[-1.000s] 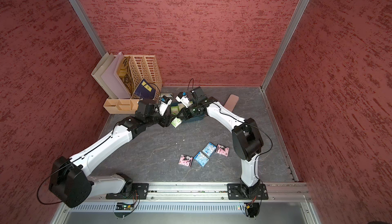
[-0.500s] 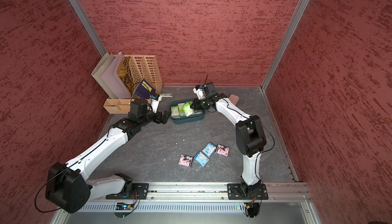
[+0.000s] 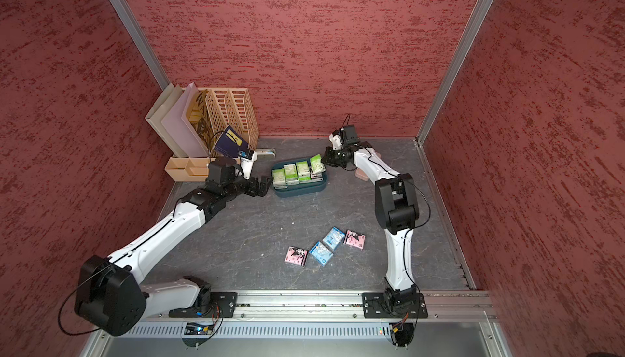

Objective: Put the pocket tissues into the storage box
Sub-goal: Place the pocket tissues in the storage box.

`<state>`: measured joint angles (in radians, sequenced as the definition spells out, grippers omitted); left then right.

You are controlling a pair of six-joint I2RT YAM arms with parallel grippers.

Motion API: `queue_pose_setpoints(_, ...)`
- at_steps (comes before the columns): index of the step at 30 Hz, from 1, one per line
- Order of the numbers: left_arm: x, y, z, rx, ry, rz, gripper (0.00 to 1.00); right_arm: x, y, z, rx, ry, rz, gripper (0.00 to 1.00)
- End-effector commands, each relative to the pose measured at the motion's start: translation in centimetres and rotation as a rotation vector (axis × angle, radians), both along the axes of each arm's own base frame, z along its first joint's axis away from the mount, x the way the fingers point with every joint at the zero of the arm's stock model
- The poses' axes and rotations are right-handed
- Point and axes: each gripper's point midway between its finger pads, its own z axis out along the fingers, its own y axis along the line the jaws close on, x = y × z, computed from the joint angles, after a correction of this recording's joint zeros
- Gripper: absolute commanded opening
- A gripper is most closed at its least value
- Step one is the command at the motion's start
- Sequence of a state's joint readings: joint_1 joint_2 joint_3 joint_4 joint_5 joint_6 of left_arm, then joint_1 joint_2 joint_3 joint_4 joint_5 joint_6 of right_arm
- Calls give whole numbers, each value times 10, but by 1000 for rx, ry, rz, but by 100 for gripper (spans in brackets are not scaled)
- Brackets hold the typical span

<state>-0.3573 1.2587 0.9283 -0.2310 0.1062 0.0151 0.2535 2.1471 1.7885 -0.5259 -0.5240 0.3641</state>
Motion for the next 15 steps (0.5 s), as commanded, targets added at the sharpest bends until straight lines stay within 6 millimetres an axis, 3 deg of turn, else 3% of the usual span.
queue_pose_setpoints(1,4,-1,4,-15,-2,-2,100,13,7,5,39,-21,-2,0)
queue_pose_setpoints(10,5,-3,7,-23,-4,-4,100,34,15,-12,87,12,-28,1)
queue_pose_setpoints(13,5,-3,8,-24,-5,-6,100,34,18,-15,99,28,-21,14)
queue_pose_setpoints(15,5,-4,7,-27,-3,-7,100,32,18,-15,94,32,-17,30)
